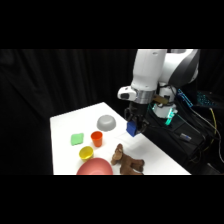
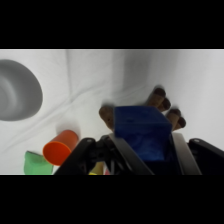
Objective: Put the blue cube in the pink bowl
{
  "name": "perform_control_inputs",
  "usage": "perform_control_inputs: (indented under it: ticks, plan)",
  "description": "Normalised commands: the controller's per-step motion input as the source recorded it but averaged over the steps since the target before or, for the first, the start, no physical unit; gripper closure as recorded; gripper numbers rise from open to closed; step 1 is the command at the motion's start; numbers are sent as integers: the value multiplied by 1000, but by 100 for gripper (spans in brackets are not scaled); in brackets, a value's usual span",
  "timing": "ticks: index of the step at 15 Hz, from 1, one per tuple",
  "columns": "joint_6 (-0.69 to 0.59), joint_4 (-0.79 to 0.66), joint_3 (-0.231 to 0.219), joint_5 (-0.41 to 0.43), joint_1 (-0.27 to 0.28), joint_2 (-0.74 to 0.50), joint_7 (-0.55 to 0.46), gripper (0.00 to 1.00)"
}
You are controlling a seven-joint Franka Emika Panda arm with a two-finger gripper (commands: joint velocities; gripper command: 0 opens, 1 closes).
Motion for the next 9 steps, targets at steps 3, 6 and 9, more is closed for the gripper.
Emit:
perform_control_inputs:
  ticks: [3,6,9]
  plan:
    - [-257,551,85,150,-147,306,-350,75]
    - [-263,606,71,103,-106,353,-277,75]
    - [-271,623,62,71,-67,342,-222,75]
